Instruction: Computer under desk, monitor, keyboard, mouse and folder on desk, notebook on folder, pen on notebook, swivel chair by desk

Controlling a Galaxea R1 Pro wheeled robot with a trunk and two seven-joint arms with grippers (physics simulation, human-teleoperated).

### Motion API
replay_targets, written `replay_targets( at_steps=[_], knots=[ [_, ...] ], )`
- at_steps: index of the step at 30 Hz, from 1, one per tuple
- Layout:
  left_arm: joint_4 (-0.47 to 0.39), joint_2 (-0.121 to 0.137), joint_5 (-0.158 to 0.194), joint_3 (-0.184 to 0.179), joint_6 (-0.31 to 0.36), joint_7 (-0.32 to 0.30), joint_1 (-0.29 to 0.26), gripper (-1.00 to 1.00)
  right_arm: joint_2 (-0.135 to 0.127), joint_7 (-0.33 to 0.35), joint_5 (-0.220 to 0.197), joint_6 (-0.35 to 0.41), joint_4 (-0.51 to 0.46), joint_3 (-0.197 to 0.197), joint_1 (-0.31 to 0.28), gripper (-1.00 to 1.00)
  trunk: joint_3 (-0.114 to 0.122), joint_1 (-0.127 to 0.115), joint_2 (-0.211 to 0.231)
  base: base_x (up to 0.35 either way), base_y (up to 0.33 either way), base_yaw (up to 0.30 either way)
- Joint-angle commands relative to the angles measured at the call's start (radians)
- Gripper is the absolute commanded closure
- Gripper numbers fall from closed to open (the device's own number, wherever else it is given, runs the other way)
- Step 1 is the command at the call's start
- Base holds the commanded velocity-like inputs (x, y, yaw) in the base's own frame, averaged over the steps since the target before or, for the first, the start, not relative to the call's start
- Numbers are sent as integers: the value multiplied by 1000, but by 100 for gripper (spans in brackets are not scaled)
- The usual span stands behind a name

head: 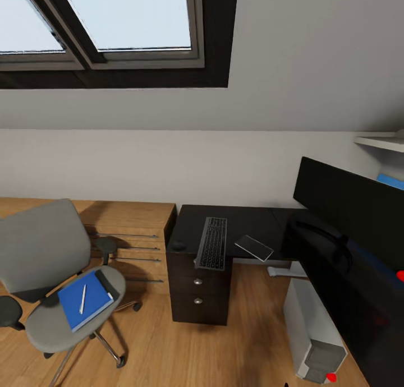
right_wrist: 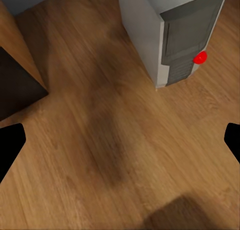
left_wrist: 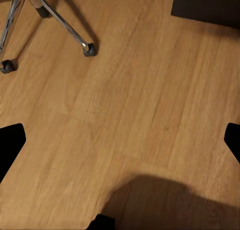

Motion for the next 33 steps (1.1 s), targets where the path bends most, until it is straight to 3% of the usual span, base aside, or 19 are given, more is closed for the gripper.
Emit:
replay_targets(
  at_steps=[1, 5, 9, 14, 15, 17, 18, 21, 26, 31, 33],
  knots=[
    [3, 1, 10, -9, -5, 5, -1, -100, 0, -2, 8, -3, 1, -8, -1, -100, 2, -4, 6, -1, -1, 0],
    [46, -10, 10, -9, -2, 1, -1, -100, 1, -2, 9, -3, 1, -8, -1, -100, 14, -19, 34, 0, 0, 0],
    [62, -15, 10, -10, 0, -41, -1, -100, 1, -2, 9, -3, 2, -8, -1, -100, 27, -34, 62, 0, 0, 0],
    [113, -15, 11, -9, 7, -172, -1, -100, 1, -2, 9, -3, 2, -8, -1, -100, 43, -54, 97, 0, 0, 0],
    [139, -14, 12, -9, 30, -228, -1, -100, 1, -2, 9, -3, 2, -8, -1, -100, 46, -57, 104, 0, 0, 0],
    [162, -14, 13, -9, 75, -279, -1, -100, 1, -2, 9, -3, 2, -8, -1, -100, 52, -65, 118, 0, 0, 0],
    [188, -13, 17, -7, 203, -347, -2, -100, 1, -2, 10, -3, 1, -8, -1, -100, 55, -69, 125, 0, 0, 0],
    [196, -13, 19, -6, 281, -370, -2, -100, 0, -2, 24, -3, 1, -7, -1, -100, 65, -80, 146, 0, 0, 0],
    [203, -14, 21, -4, 338, -389, -3, -100, -1, -2, 84, -3, 1, -8, -1, -100, 80, -100, 181, 0, 0, 0],
    [205, -14, 22, -3, 329, -393, -3, -100, -2, -3, 143, -5, -5, -7, -1, -100, 96, -119, 216, 0, 0, 0],
    [205, -16, 24, 12, 266, -393, -3, -100, -6, -1, 168, -3, -24, -5, -2, -100, 102, -126, 230, 0, 0, 0]
  ],
)
